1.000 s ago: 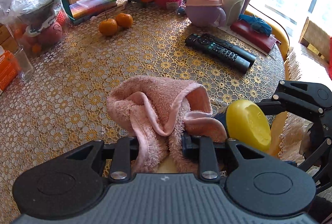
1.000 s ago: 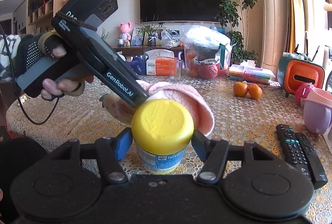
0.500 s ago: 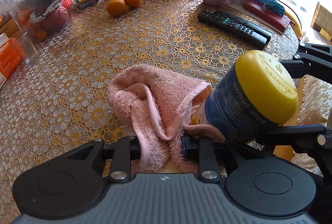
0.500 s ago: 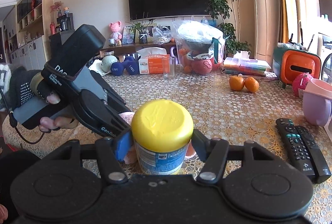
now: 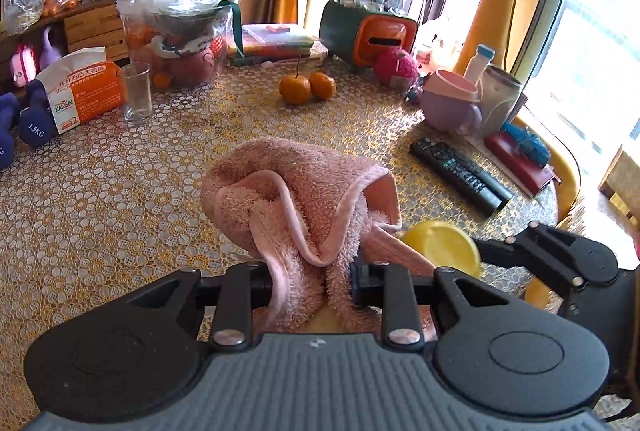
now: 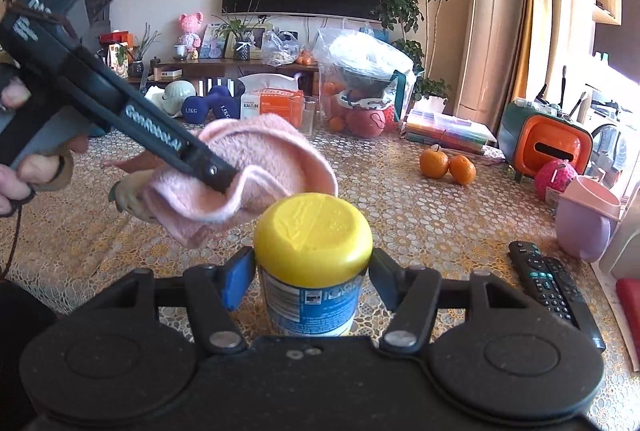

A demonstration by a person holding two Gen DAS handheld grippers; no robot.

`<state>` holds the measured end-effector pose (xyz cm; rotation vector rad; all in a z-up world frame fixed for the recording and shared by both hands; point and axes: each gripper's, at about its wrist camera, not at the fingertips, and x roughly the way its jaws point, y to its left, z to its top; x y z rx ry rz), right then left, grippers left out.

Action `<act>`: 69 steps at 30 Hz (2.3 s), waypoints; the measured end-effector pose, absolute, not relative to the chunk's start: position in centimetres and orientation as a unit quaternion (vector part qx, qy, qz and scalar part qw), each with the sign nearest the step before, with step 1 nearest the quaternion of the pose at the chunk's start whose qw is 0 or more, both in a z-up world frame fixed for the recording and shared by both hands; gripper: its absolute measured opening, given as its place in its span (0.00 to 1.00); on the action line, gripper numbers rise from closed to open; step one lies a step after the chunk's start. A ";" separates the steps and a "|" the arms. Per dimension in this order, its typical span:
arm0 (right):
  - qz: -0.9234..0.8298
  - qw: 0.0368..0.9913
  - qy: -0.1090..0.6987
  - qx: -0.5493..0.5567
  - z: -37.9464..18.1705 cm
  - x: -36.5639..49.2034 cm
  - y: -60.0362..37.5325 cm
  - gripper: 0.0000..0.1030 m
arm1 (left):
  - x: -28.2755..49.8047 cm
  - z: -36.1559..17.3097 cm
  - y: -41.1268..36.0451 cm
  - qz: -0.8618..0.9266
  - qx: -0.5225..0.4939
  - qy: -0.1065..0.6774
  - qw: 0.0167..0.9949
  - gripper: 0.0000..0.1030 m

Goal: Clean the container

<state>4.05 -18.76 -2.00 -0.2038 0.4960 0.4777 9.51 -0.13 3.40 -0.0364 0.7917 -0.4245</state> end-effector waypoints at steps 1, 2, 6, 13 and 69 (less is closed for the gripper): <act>0.229 0.937 0.242 -0.107 -2.0 3.9 -18.4 0.59 | 9.2 4.0 -0.3 -0.212 -0.023 0.377 0.901 0.26; 0.226 0.937 0.241 -0.113 -2.0 3.8 -18.1 0.59 | 8.7 4.8 -0.7 -0.222 -0.026 0.370 0.902 0.26; 0.213 0.939 0.243 -0.121 -2.0 4.0 -17.5 0.59 | 7.4 6.4 -3.1 -0.255 -0.005 0.354 0.900 0.26; 0.203 0.940 0.253 -0.107 -1.8 5.0 -17.6 0.59 | 7.5 6.5 -7.2 -0.269 0.042 0.354 0.895 0.26; 0.293 0.922 0.246 -0.058 -1.9 5.4 -23.2 0.79 | 15.3 -3.8 -2.1 -0.203 -0.040 0.491 0.846 0.25</act>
